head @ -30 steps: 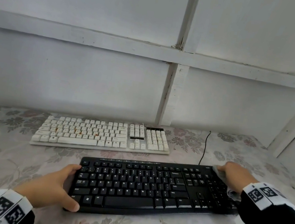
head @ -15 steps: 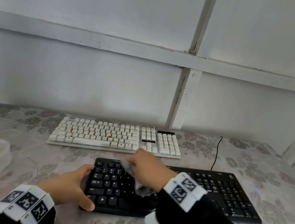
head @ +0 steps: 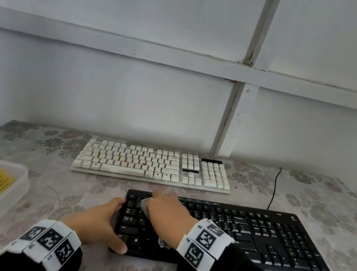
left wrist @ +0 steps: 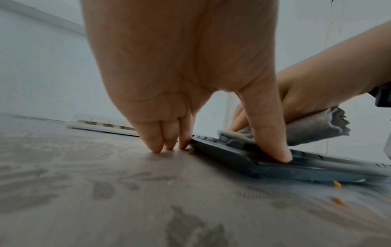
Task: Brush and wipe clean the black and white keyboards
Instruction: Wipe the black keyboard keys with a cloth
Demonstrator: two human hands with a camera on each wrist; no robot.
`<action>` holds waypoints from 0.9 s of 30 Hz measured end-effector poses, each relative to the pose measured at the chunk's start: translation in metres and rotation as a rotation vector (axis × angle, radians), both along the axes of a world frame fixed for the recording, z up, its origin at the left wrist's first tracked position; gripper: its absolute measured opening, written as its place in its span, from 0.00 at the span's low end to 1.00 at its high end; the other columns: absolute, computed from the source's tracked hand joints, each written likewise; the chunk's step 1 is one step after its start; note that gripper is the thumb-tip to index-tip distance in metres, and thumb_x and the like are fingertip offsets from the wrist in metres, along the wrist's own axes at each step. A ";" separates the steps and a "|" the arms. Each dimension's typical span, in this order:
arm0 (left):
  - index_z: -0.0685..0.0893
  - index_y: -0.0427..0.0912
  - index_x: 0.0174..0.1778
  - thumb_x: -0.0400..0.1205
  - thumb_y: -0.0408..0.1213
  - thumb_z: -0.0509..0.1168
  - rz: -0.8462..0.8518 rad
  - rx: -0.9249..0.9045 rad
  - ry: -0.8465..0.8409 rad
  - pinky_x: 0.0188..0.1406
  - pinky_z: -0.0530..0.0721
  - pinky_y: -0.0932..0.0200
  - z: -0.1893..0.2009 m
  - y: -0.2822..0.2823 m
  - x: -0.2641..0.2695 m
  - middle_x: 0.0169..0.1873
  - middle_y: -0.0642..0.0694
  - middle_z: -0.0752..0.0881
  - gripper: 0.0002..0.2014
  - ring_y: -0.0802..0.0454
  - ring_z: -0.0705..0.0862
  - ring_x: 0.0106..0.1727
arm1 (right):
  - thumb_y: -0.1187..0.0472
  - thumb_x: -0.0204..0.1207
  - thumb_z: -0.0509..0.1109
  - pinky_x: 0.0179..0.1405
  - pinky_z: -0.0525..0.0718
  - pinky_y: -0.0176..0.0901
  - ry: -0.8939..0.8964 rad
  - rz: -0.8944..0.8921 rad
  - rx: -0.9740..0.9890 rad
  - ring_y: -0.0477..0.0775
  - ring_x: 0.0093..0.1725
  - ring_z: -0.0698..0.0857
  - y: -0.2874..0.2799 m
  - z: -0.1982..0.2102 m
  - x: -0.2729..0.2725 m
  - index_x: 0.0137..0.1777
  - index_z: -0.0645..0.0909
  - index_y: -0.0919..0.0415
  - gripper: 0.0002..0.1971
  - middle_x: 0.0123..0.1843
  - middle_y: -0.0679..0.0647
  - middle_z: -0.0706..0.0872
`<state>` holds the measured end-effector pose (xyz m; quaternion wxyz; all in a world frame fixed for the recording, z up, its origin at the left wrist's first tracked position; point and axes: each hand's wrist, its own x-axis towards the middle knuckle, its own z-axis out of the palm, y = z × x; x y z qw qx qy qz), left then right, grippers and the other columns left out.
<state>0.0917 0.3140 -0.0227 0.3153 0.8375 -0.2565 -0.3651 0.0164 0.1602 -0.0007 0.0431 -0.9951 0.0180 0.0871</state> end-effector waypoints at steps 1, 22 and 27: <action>0.57 0.52 0.77 0.64 0.32 0.79 0.003 -0.003 0.001 0.48 0.72 0.73 -0.001 0.000 0.000 0.54 0.71 0.75 0.50 0.61 0.76 0.60 | 0.76 0.74 0.63 0.50 0.76 0.58 0.001 0.001 -0.013 0.67 0.62 0.73 -0.008 -0.002 -0.004 0.43 0.68 0.58 0.12 0.62 0.64 0.73; 0.63 0.52 0.73 0.61 0.35 0.80 0.007 0.007 -0.002 0.65 0.76 0.57 -0.005 0.001 0.005 0.60 0.59 0.80 0.47 0.57 0.78 0.62 | 0.68 0.81 0.58 0.36 0.69 0.43 0.038 0.187 0.008 0.56 0.42 0.73 0.017 0.027 0.014 0.41 0.75 0.61 0.08 0.48 0.62 0.77; 0.63 0.50 0.75 0.51 0.40 0.81 0.006 0.008 0.003 0.69 0.75 0.50 -0.004 0.003 0.004 0.62 0.56 0.81 0.55 0.54 0.79 0.64 | 0.66 0.83 0.58 0.46 0.74 0.50 0.020 0.082 -0.014 0.64 0.47 0.76 0.027 -0.002 0.030 0.54 0.82 0.69 0.12 0.50 0.61 0.72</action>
